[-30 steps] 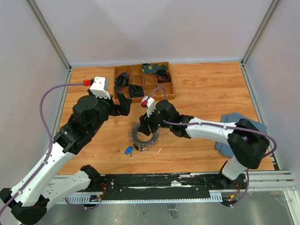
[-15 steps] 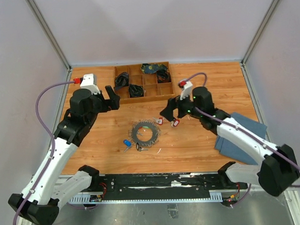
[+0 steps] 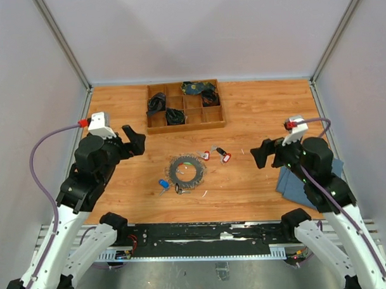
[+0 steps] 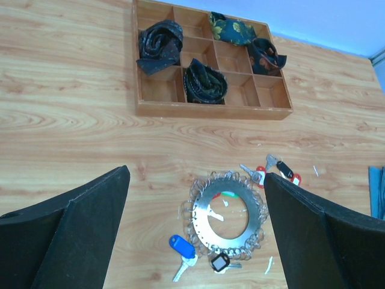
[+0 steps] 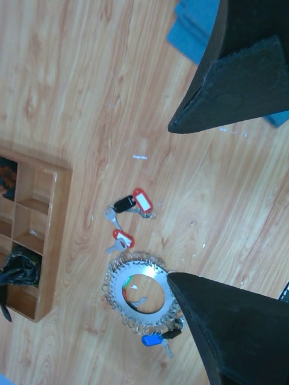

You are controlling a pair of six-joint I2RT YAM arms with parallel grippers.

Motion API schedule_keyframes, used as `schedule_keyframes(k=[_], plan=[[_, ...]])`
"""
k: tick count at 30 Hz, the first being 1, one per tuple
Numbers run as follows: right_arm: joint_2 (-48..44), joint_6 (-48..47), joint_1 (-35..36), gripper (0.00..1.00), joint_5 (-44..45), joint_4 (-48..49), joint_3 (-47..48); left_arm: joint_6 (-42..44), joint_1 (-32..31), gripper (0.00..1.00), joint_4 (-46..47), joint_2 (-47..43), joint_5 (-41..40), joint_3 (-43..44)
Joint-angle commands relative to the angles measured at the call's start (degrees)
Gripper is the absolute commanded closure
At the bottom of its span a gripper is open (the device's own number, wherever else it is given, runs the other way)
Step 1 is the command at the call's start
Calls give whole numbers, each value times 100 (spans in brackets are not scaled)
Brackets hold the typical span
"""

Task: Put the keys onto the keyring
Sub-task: Reset both arms

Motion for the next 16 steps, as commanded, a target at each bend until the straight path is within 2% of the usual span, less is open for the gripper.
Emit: schedule_keyframes(k=[1, 8, 16], plan=[[-727, -332, -56, 2, 783, -961, 37, -358, 33, 0, -202, -245, -159, -260], [-1407, -311, -55, 2, 1133, -1216, -171, -576, 29, 0, -94, -736, -263, -813], [-1184, -194, -50, 2, 1205, -1133, -273, -569, 34, 0, -16, -963, -342, -1019]])
